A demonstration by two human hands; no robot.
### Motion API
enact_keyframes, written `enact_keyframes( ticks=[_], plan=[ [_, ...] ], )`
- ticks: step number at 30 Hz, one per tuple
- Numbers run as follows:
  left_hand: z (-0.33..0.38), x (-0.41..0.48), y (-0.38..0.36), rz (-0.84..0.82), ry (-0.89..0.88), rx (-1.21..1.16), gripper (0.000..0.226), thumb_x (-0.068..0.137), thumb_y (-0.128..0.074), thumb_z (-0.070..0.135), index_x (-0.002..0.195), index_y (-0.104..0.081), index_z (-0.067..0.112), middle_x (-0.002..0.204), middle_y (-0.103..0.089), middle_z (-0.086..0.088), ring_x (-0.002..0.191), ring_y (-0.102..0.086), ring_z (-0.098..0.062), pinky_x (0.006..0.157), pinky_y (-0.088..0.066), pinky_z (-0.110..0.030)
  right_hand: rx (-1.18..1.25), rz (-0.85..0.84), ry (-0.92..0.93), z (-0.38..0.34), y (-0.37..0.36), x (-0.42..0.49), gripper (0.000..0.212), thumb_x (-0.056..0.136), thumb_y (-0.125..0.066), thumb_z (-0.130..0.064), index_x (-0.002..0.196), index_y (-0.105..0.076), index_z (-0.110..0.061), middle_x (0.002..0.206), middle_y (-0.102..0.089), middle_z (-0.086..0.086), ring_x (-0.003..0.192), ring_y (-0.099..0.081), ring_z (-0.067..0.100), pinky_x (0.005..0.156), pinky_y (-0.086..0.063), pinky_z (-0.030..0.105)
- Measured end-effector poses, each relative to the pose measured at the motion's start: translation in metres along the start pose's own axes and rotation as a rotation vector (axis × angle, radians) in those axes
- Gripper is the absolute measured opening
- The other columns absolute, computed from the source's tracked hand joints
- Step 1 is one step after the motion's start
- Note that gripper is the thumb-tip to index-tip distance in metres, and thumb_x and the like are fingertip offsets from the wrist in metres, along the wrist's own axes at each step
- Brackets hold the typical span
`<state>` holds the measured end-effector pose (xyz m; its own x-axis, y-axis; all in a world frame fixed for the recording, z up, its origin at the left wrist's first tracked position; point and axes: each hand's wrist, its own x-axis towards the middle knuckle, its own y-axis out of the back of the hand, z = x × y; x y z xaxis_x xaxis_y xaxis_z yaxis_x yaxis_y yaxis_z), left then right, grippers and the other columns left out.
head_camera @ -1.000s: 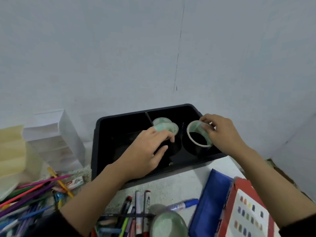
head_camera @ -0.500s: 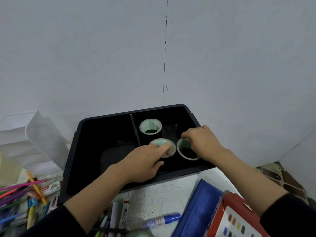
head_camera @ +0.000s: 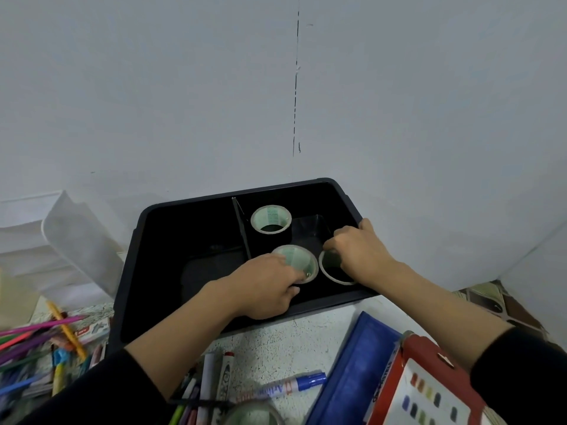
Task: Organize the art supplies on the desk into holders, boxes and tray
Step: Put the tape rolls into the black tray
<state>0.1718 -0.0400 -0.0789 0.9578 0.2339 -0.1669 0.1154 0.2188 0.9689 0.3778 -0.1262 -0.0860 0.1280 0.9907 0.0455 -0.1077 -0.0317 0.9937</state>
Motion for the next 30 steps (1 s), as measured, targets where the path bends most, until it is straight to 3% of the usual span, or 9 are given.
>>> enact_keyframes(
  ticks=[3,6,12,15,17,19,21,24,30],
  plan=[
    [0.001,0.008,0.001,-0.035,-0.007,0.023,0.026,0.104,-0.045,0.029,0.107,-0.064,0.013,0.093,-0.069,-0.003,0.106,-0.06,-0.019,0.123,-0.018,-0.034,-0.078,-0.016,0.04,-0.004,-0.001,0.005,0.024,0.082,-0.057,-0.002,0.092,-0.072,-0.019,0.084,-0.062,-0.001,0.09,-0.063,0.024,0.075,-0.028,0.031],
    [-0.002,0.009,0.01,-0.062,-0.048,-0.047,0.024,0.103,-0.049,0.028,0.09,-0.063,0.014,0.073,-0.061,0.002,0.077,-0.053,-0.005,0.124,-0.017,-0.033,-0.035,-0.025,0.007,-0.002,0.001,0.002,0.022,0.075,-0.06,-0.001,0.09,-0.071,-0.015,0.089,-0.067,0.004,0.086,-0.064,0.027,0.063,-0.041,0.031],
    [0.007,0.001,0.007,0.009,-0.088,-0.077,0.054,0.104,-0.034,0.051,0.064,-0.052,0.019,0.053,-0.051,0.005,0.056,-0.051,-0.01,0.095,-0.05,-0.045,0.038,0.006,0.027,0.0,0.01,-0.006,0.028,0.073,-0.059,-0.002,0.093,-0.073,-0.015,0.084,-0.056,-0.002,0.088,-0.061,0.025,0.058,-0.033,0.027],
    [0.012,0.002,0.009,-0.072,-0.042,-0.085,0.054,0.107,-0.035,0.047,0.072,-0.059,0.013,0.061,-0.057,0.001,0.057,-0.051,-0.013,0.073,-0.047,-0.036,0.015,-0.036,0.069,-0.006,0.011,-0.004,0.035,0.076,-0.058,0.0,0.103,-0.074,-0.016,0.098,-0.063,0.004,0.095,-0.061,0.026,0.065,-0.041,0.031],
    [0.009,0.004,0.01,-0.135,-0.023,-0.109,0.052,0.107,-0.034,0.047,0.071,-0.057,0.017,0.063,-0.057,0.001,0.065,-0.055,-0.016,0.084,-0.05,-0.039,0.006,-0.044,0.086,-0.009,0.01,-0.004,0.031,0.078,-0.058,-0.002,0.102,-0.072,-0.014,0.099,-0.062,0.005,0.097,-0.058,0.026,0.066,-0.04,0.031],
    [0.01,0.006,0.01,-0.175,-0.005,-0.078,0.051,0.107,-0.033,0.047,0.07,-0.055,0.019,0.064,-0.055,0.003,0.069,-0.056,-0.016,0.089,-0.048,-0.039,0.073,-0.024,0.066,-0.009,0.007,-0.006,0.023,0.076,-0.058,-0.004,0.092,-0.07,-0.014,0.091,-0.057,0.003,0.094,-0.057,0.026,0.064,-0.035,0.03],
    [0.012,0.01,0.012,-0.21,0.028,-0.066,0.05,0.107,-0.035,0.044,0.076,-0.058,0.013,0.067,-0.055,0.002,0.065,-0.052,-0.015,0.074,-0.042,-0.033,0.144,0.003,0.029,-0.008,0.005,-0.008,0.012,0.075,-0.056,-0.007,0.075,-0.062,-0.018,0.08,-0.048,-0.003,0.086,-0.055,0.024,0.061,-0.034,0.028],
    [0.013,0.016,0.02,-0.262,0.03,-0.098,0.044,0.107,-0.038,0.04,0.083,-0.058,0.009,0.071,-0.058,-0.002,0.067,-0.052,-0.017,0.069,-0.041,-0.034,0.242,0.021,-0.029,-0.007,0.004,-0.009,0.023,0.076,-0.056,-0.007,0.063,-0.045,-0.023,0.072,-0.037,-0.01,0.076,-0.052,0.022,0.057,-0.036,0.028],
    [0.016,0.028,0.019,-0.329,0.048,-0.102,0.021,0.103,-0.048,0.034,0.093,-0.051,0.016,0.082,-0.052,0.005,0.083,-0.052,-0.019,0.081,-0.046,-0.038,0.178,0.02,-0.023,-0.004,0.0,-0.005,0.028,0.08,-0.056,0.005,0.094,-0.075,-0.01,0.087,-0.046,-0.001,0.091,-0.057,0.027,0.069,-0.05,0.036]
  ],
)
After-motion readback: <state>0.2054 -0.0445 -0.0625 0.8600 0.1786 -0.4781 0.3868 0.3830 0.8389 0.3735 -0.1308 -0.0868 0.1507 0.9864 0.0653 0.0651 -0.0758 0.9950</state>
